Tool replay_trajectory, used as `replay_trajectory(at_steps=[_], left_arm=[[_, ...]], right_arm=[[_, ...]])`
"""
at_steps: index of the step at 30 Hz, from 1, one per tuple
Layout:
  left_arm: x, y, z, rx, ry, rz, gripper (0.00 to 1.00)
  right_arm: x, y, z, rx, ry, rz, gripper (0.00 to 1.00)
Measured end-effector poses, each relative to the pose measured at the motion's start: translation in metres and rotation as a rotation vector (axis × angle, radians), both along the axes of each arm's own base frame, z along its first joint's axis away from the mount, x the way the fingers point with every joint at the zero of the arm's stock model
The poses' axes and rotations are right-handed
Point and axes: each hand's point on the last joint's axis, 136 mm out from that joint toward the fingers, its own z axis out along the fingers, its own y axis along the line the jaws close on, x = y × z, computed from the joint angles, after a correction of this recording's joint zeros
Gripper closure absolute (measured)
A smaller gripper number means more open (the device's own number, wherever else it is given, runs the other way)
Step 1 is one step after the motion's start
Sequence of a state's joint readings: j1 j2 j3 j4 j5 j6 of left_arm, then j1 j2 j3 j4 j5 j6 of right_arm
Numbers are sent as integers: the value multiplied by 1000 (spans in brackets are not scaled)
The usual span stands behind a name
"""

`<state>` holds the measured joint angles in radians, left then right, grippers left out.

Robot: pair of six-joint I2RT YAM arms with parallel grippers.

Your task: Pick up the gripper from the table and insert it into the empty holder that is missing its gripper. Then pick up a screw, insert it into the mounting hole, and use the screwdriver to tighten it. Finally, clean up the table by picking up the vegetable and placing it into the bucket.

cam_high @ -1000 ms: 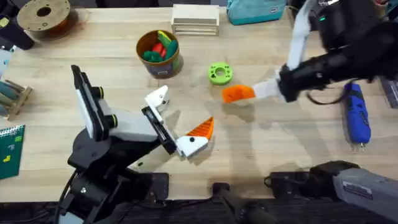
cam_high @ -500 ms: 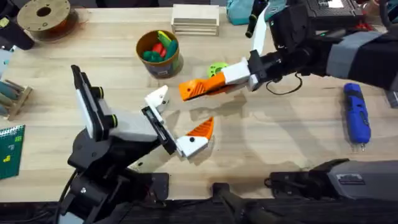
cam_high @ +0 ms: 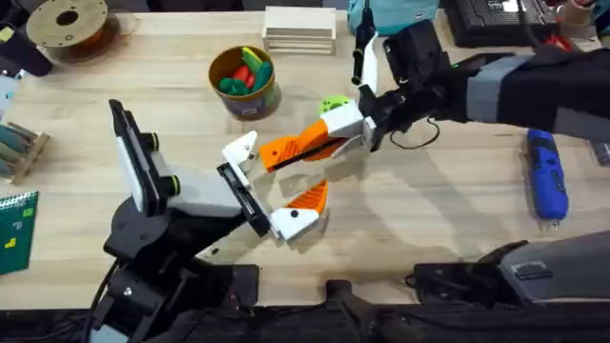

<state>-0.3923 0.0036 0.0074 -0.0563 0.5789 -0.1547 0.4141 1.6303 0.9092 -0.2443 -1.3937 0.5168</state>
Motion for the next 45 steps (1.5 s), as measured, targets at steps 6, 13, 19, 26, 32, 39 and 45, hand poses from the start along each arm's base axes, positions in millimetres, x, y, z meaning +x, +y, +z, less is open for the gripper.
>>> replay_trajectory(at_steps=[6,13,19,26,32,39,45], left_arm=[[-2,-1,0,-1,0,-14,13],[-11,-7,0,5,-11,-74,14],[-17,-10,0,20,-33,-115,14],[-15,-9,0,34,-55,-106,13],[-15,-8,0,36,-58,-103,14],[-19,-11,-1,33,-55,-134,13],[-19,-10,-1,27,-41,-137,13]], right_arm=[[2,2,-1,7,24,3,982],[0,7,-4,3,50,21,982],[-4,13,-5,25,67,56,982],[0,24,-3,39,19,67,983],[3,30,-3,25,10,52,984],[6,33,-5,3,8,34,985],[7,37,-8,-13,-2,21,985]])
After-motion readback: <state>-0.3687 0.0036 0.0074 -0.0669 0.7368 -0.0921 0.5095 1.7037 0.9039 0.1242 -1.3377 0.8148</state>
